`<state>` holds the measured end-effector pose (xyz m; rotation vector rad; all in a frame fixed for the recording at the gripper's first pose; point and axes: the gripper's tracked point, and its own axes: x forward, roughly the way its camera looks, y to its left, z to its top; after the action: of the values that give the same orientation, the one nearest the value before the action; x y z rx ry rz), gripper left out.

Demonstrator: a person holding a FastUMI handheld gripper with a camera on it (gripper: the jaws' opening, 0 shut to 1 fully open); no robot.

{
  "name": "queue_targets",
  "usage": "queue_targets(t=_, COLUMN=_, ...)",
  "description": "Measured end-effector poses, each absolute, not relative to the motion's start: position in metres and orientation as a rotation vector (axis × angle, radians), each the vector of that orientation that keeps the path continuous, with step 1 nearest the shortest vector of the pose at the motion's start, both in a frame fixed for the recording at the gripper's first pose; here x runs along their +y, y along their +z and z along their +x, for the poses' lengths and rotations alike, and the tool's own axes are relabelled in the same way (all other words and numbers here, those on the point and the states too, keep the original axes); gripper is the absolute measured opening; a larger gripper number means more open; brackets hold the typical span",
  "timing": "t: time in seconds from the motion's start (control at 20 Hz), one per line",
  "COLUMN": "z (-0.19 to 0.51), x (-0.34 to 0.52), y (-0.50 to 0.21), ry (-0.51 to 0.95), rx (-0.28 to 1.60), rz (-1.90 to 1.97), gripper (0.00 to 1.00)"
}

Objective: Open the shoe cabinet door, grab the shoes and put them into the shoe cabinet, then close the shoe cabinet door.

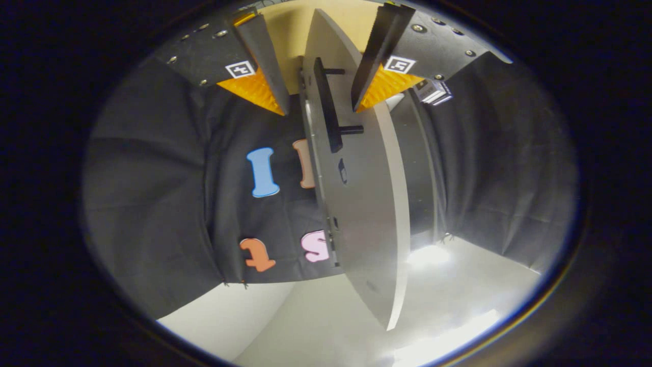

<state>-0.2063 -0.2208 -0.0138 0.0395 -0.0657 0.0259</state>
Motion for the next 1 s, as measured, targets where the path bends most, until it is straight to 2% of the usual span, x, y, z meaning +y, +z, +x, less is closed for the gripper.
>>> queue_targets(t=0.45, z=-0.157, x=-0.120, y=-0.028, ry=0.229, rx=-0.015, rz=0.046, gripper=0.77)
queue_targets(t=0.9, z=-0.097, x=-0.047, y=-0.051, ry=0.302, rx=0.043, rz=0.041, gripper=0.77)
queue_targets(t=1.0, z=-0.085, x=-0.034, y=-0.052, ry=0.309, rx=0.045, rz=0.035, gripper=0.80)
